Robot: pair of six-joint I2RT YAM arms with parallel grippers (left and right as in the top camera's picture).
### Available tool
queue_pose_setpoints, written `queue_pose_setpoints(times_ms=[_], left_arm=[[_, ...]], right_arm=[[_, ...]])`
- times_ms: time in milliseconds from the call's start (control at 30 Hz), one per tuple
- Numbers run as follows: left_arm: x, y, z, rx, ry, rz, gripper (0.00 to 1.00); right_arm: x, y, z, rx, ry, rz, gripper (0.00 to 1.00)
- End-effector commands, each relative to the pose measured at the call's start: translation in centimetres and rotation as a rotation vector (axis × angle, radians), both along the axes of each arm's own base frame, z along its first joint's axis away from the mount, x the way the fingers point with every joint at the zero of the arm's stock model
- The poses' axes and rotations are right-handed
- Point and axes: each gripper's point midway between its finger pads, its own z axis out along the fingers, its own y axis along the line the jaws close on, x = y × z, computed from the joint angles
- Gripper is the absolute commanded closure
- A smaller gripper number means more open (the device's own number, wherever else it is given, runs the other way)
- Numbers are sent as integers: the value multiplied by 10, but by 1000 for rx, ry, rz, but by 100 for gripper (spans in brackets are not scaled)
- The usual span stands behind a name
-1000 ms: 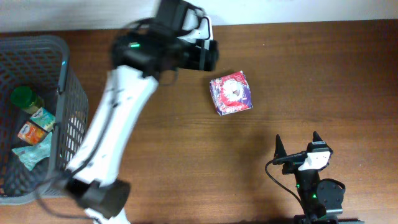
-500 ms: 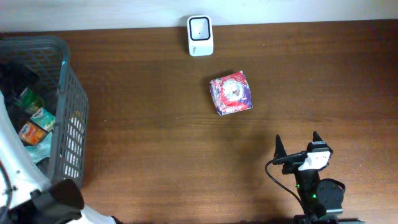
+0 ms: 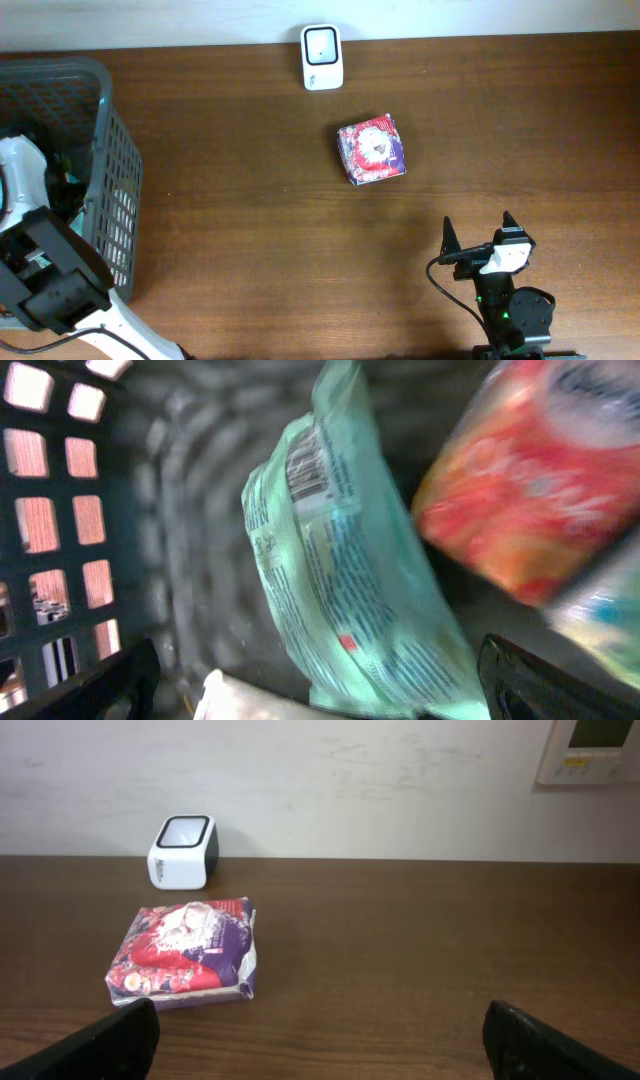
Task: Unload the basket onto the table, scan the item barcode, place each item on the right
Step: 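Reach the left gripper into the basket and grasp the green tissue pack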
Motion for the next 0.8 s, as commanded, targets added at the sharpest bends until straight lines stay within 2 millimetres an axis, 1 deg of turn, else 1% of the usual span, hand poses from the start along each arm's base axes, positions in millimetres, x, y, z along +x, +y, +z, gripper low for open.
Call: queue_pose_setpoints(times_ms=[0,33,67,100,133,167,200,233,267,300,333,367,400,467,500,533,567,600,633,667,700,733,767], left_arm=[[-10,1,-33,14,16,5,1],[-6,3,-40,12,6,-39,0],[-2,5,-45,10,1,-86,2],[-1,6,-46,11,-2,-93,9],[-1,6,-46,11,-2,-93,25],[-1,6,-46,11,-1,-92,33],[-3,5,-46,-6,17,-130,67],[-5,4,-46,-23,36,-163,92],[-7,1,-43,-36,46,-162,96],[-7,1,-34,-40,43,-162,93],[-4,2,-16,-29,23,-162,95],[2,2,8,-17,-26,-161,99],[11,0,41,-5,-110,-161,100],[20,-6,103,45,-279,-170,100],[20,-14,151,97,-423,-185,100],[19,-20,172,119,-494,-195,100],[15,-40,214,131,-659,-229,100],[13,-53,235,131,-751,-255,100],[11,-79,273,122,-922,-318,100],[10,-97,293,100,-1017,-368,100],[10,-112,305,74,-1073,-411,100],[14,-132,316,49,-1126,-477,100],[21,-151,323,33,-1147,-565,100]], right_arm=[[0,0,-4,-7,5,-1,2],[0,0,-4,-7,5,-1,1],[0,0,-4,-7,5,-1,1],[0,0,-4,-7,5,-1,1],[0,0,-4,-7,5,-1,1],[0,0,-4,-7,5,-1,1],[0,0,-4,-7,5,-1,1],[0,0,-4,-7,5,-1,1],[0,0,-4,-7,5,-1,1],[0,0,-4,-7,5,-1,1],[0,0,-4,-7,5,-1,1],[0,0,-4,-7,5,-1,2],[0,0,-4,-7,5,-1,2],[0,0,-4,-7,5,-1,1],[0,0,-4,-7,5,-1,2],[0,0,-4,-7,5,-1,1],[0,0,-4,-7,5,-1,1],[0,0,-4,-7,5,-1,1],[0,0,-4,-7,5,-1,2],[0,0,-4,-7,5,-1,1],[0,0,-4,-7,5,-1,1],[0,0,-4,-7,5,-1,2],[0,0,-4,-7,5,-1,2]])
